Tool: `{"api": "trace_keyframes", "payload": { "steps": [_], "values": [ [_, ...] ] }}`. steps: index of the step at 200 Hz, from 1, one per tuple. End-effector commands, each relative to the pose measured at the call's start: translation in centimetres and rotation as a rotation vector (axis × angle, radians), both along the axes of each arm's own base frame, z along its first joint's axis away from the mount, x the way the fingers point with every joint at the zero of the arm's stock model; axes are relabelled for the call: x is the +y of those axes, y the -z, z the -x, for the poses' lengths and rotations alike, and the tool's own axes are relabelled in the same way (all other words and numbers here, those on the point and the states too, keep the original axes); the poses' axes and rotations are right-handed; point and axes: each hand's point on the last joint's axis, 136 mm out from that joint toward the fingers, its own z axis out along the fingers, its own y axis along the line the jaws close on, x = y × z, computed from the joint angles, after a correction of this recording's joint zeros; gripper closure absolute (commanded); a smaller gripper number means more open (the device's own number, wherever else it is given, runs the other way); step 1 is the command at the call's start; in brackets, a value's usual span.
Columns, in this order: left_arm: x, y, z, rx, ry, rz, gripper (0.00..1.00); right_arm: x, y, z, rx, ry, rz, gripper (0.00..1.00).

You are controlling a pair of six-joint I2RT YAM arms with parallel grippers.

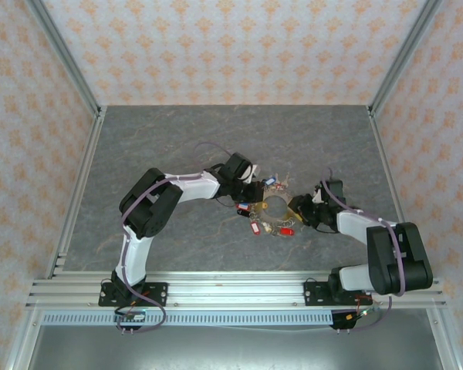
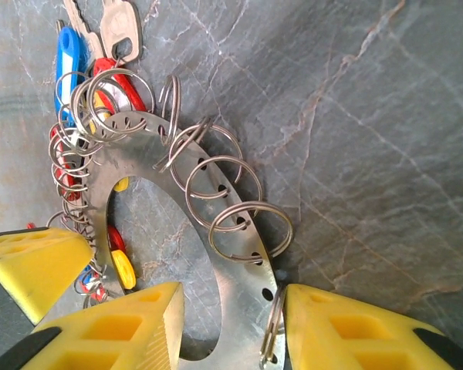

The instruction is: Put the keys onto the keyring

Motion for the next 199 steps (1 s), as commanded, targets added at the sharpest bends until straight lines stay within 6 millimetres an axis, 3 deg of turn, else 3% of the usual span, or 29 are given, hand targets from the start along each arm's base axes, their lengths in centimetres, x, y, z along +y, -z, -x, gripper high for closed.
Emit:
{"api": "trace_keyframes", "payload": {
  "steps": [1, 63, 159, 180, 183, 199],
  "values": [
    [1.1, 3.8, 1.3, 0.107, -0.029, -0.039, 0.92, 1.6, -0.3, -0.6, -0.048, -0.042, -0.071, 0.60],
    [1.0, 3.2, 1.1, 0.098, -0.043, -0.015, 0.91, 1.6, -0.6, -0.8, -0.067, -0.034, -0.078, 0.68],
    [0.2, -4.1, -0.4, -0.047, -0.042, 0.061, 0.82, 0.7, -2.2, -0.7, -0.125, 0.005, -0.052, 0.95],
    [0.7, -5.7, -0.7, -0.097, -0.063, 0.065, 0.70, 0.8, -3.1, -0.8, -0.148, 0.013, -0.065, 0.95],
    [0.8, -7.2, -0.8, -0.126, -0.069, 0.081, 0.68, 0.8, -3.3, -0.8, -0.154, 0.015, -0.068, 0.96],
    [1.8, -9.4, -1.1, -0.190, -0.103, 0.090, 0.58, 1.1, -5.1, -1.1, -0.199, 0.019, -0.112, 0.98]
  ]
}}
